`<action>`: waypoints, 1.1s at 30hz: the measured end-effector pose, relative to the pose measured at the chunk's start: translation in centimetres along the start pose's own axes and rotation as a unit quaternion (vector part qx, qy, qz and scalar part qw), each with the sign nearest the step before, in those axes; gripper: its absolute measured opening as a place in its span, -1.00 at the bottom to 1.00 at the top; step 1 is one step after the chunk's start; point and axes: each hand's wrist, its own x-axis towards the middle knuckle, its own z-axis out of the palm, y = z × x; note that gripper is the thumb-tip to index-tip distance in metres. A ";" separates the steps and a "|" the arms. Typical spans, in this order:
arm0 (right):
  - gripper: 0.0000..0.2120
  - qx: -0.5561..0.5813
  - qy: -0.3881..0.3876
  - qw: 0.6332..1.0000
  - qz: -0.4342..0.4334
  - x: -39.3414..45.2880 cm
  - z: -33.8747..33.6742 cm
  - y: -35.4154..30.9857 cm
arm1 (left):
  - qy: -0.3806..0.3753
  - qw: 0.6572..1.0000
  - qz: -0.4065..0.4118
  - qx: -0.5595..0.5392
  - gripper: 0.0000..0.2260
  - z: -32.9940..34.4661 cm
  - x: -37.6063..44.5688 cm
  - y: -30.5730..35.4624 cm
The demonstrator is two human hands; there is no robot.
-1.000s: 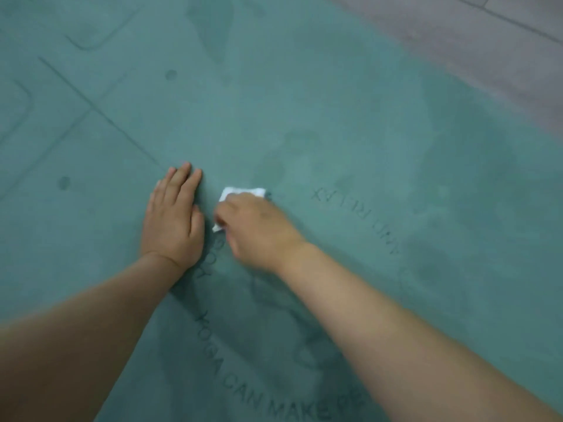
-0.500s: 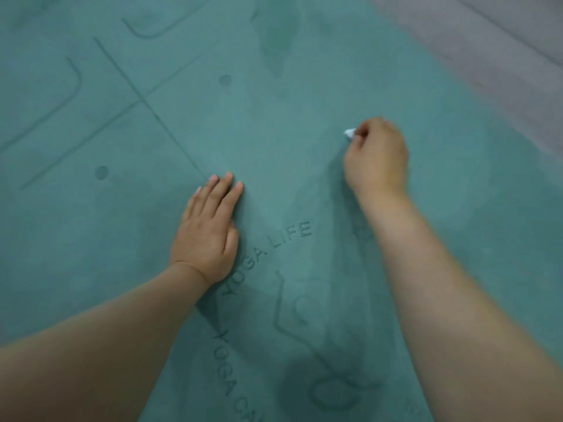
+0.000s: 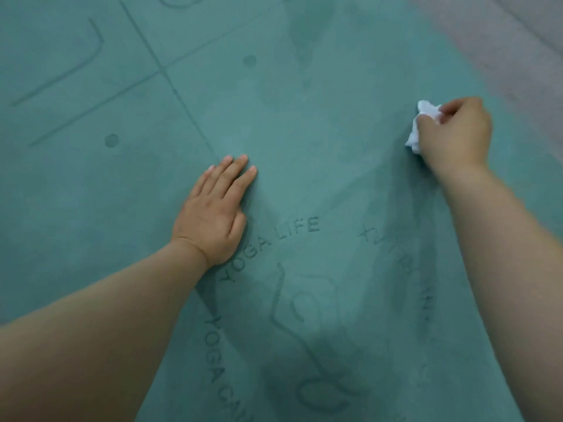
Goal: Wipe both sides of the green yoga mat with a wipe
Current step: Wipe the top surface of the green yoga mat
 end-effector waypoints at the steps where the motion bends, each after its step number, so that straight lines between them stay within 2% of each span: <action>1: -0.70 -0.016 0.000 0.999 0.033 0.4 0.3 0.1 | -0.002 1.000 0.000 0.000 -0.39 0.0 0.0 0.0; 2: -0.73 -0.022 -0.009 0.999 0.031 -0.1 0.8 -0.7 | -0.003 1.000 0.001 0.001 -0.38 0.0 -0.1 0.0; 3: -0.77 -0.033 -0.020 0.999 -0.014 -1.5 1.5 -2.1 | -0.003 1.000 0.002 0.002 -0.39 -0.1 -0.1 0.0; 5: -0.85 0.009 -0.079 0.984 -0.163 -7.2 3.5 -5.1 | -0.001 1.000 0.004 0.004 -0.39 -0.1 0.0 0.0; 6: -0.88 0.048 -0.137 0.957 -0.252 -11.0 4.4 -6.3 | 0.000 1.000 0.005 0.003 -0.39 0.0 0.0 0.1; 8: -0.93 0.072 -0.269 0.867 -0.412 -18.1 4.6 -7.5 | 0.006 1.000 0.005 -0.001 -0.40 0.1 0.0 0.0; 9: -0.94 0.060 -0.302 0.825 -0.473 -19.6 4.3 -7.4 | 0.010 1.000 0.004 0.000 -0.40 0.2 -0.1 0.0; 10: -0.94 0.060 -0.317 0.801 -0.504 -19.0 4.2 -7.1 | 0.012 1.000 0.005 0.002 -0.41 0.2 -0.1 -0.1; 11: -0.93 0.065 -0.307 0.806 -0.502 -17.3 3.8 -6.9 | 0.011 1.000 0.008 0.003 -0.40 0.2 -0.1 -0.1; 12: -0.90 0.058 -0.281 0.827 -0.483 -14.6 3.5 -6.5 | 0.009 1.000 0.010 0.002 -0.40 0.2 0.0 -0.1; 14: -0.82 -0.003 -0.152 0.894 -0.421 -7.9 2.6 -4.7 | 0.008 1.000 0.012 -0.002 -0.40 0.1 0.0 -0.1; 15: -0.79 -0.047 -0.095 0.926 -0.363 -4.5 1.9 -2.6 | 0.008 1.000 0.011 -0.004 -0.40 0.1 -0.1 -0.1; 17: -0.68 -0.127 -0.002 0.974 -0.189 1.5 0.2 2.9 | 0.009 1.000 0.014 -0.006 -0.40 0.2 0.0 -0.1; 18: -0.59 -0.146 0.027 0.983 -0.110 3.6 -0.5 6.0 | 0.008 1.000 0.016 -0.005 -0.39 0.2 0.0 -0.1; 20: -0.47 -0.138 0.089 0.986 -0.030 5.1 -0.8 8.8 | 0.009 1.000 0.016 -0.004 -0.38 0.2 -0.1 -0.2; 22: -0.65 -0.101 0.104 0.989 -0.015 0.6 0.6 4.3 | 0.009 1.000 0.015 -0.006 -0.38 0.3 -0.2 -0.3; 23: -0.75 -0.078 0.082 0.992 -0.056 -3.4 1.5 1.4 | 0.009 1.000 0.016 -0.005 -0.38 0.3 -0.2 -0.3; 25: -0.90 -0.013 0.010 0.981 -0.192 -12.2 2.0 -3.9 | 0.010 1.000 0.017 -0.004 -0.38 0.2 -0.2 -0.3; 26: -0.95 0.021 -0.043 0.965 -0.259 -16.2 2.5 -5.1 | 0.012 1.000 0.018 -0.004 -0.38 0.2 -0.1 -0.3; 28: -0.92 0.062 -0.166 0.915 -0.362 -22.0 2.7 -5.8 | 0.015 1.000 0.023 -0.007 -0.38 0.3 0.0 -0.5; 30: -0.94 0.057 -0.248 0.858 -0.445 -23.5 2.1 -5.1 | 0.013 1.000 0.027 -0.007 -0.38 0.4 0.0 -0.5; 31: -0.93 0.053 -0.260 0.844 -0.466 -22.3 1.7 -4.6 | 0.012 1.000 0.027 -0.008 -0.39 0.4 0.0 -0.5; 32: -0.89 0.038 -0.256 0.843 -0.471 -20.3 1.2 -4.1 | 0.011 1.000 0.027 -0.007 -0.39 0.5 -0.1 -0.4; 33: -0.85 0.009 -0.232 0.861 -0.453 -17.1 0.7 -3.3 | 0.012 1.000 0.027 -0.007 -0.39 0.5 0.0 -0.4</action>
